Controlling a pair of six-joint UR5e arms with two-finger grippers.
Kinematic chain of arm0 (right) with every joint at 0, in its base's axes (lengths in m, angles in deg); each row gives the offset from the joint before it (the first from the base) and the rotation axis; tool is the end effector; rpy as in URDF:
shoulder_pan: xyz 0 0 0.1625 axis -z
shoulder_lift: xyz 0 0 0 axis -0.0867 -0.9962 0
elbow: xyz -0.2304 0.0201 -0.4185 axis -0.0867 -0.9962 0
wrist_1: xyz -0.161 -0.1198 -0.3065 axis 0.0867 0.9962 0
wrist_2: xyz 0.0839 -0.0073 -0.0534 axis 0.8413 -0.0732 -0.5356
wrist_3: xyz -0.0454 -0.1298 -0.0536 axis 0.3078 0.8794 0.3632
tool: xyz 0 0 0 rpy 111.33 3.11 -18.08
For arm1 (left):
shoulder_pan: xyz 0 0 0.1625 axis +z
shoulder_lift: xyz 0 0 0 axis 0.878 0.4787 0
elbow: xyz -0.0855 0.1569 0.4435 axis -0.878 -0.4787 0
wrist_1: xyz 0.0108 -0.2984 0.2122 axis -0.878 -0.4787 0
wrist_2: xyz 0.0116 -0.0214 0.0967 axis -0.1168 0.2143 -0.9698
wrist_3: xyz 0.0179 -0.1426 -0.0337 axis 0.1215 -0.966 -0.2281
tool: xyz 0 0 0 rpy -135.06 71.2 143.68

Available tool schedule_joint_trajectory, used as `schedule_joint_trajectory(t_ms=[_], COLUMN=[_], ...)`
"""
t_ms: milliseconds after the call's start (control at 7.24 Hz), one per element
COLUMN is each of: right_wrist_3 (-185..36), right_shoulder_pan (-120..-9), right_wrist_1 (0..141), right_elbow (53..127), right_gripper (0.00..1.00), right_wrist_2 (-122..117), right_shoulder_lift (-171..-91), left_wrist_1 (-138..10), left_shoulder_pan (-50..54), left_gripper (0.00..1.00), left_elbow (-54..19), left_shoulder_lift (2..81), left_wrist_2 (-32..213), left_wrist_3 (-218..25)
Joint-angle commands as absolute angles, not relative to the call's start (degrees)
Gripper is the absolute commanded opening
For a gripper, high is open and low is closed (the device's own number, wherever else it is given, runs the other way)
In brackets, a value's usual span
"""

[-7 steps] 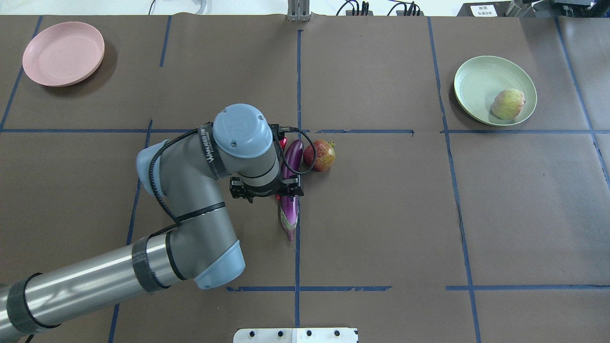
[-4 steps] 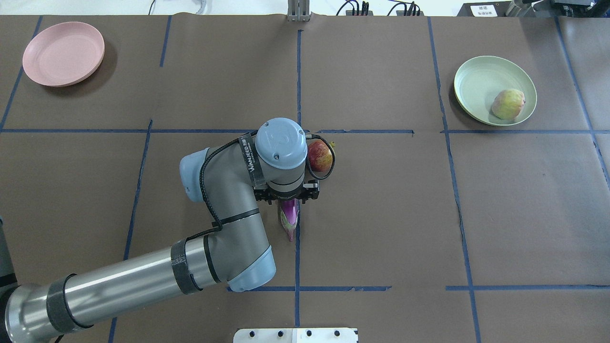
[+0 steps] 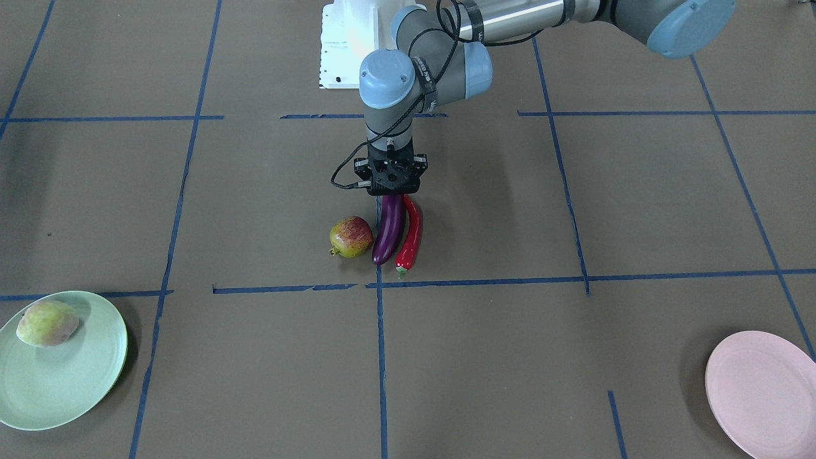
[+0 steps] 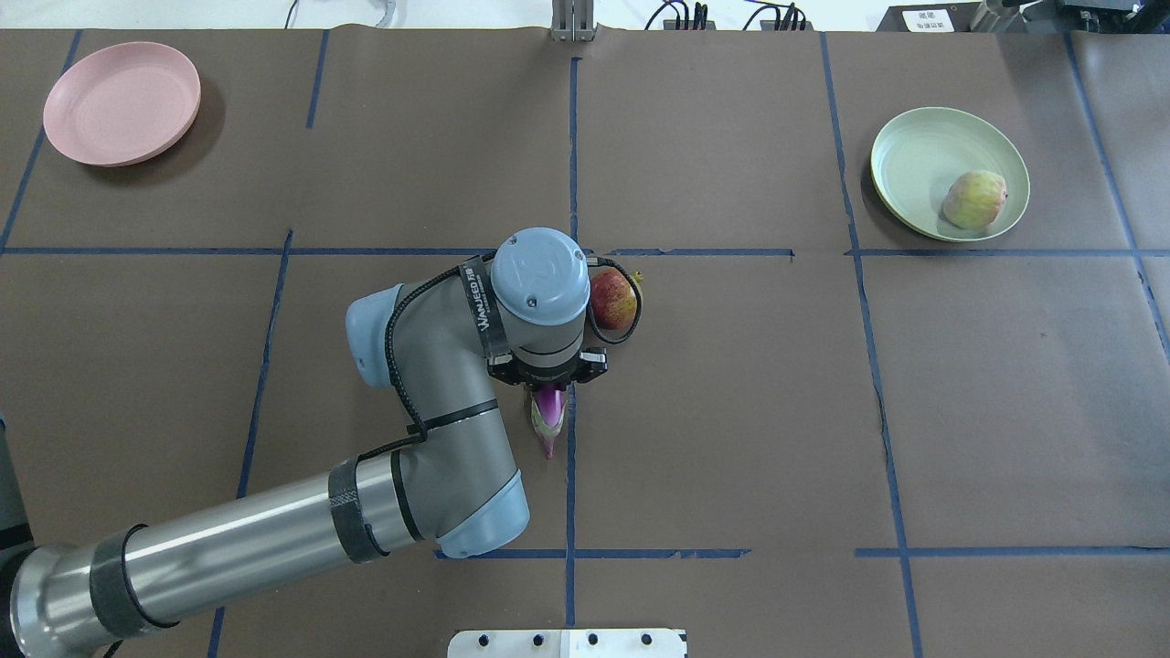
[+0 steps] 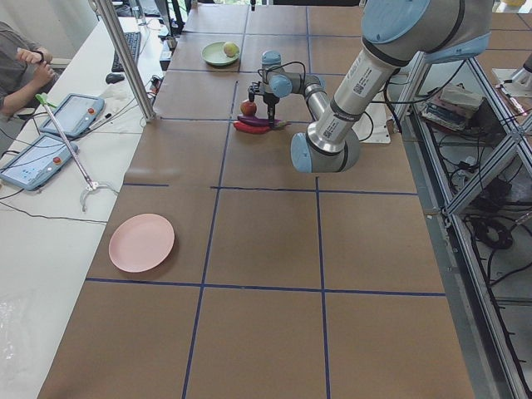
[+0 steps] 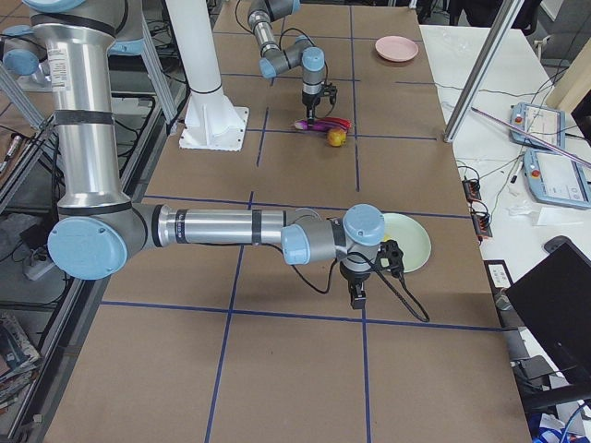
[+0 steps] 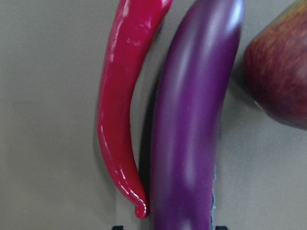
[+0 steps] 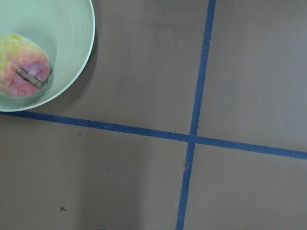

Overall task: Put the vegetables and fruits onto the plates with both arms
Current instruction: 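Lift the eggplant and carry it with the left gripper to the pink plate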

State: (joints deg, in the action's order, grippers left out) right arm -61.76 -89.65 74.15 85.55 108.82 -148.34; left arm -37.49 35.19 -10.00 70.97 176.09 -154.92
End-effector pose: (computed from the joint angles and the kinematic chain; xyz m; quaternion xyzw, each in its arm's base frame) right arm -0.0146 -0.4823 0.7187 0.0570 -0.3809 -0.0497 0.9215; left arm 0.6612 -0.4262 0.2820 0.0036 0.3845 -0.0234 0.9228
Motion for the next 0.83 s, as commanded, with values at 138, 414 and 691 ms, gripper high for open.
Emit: schedule_joint_trajectory(t_ms=[138, 414, 691], right_wrist_3=[-62.29, -62.64, -62.73], right_shoulder_pan=[-89.44, -89.44, -89.09], right_wrist_1=[74.03, 73.85, 73.85], right_elbow=[85.67, 85.76, 85.75], right_gripper=[1.0, 1.0, 1.0], right_wrist_2=[108.82, 108.91, 108.91], right_shoulder_lift=[-148.18, -148.18, -147.91], left_wrist_1=[-37.5, -38.12, -38.38], left_shoulder_pan=[25.33, 12.86, 1.34], left_gripper=[0.05, 0.06, 0.06], left_elbow=[-18.69, -16.27, -1.4], left_shoulder_lift=[65.65, 64.4, 64.57], left_wrist_2=[178.22, 185.32, 187.38], left_wrist_3=[-154.46, -152.89, -131.9])
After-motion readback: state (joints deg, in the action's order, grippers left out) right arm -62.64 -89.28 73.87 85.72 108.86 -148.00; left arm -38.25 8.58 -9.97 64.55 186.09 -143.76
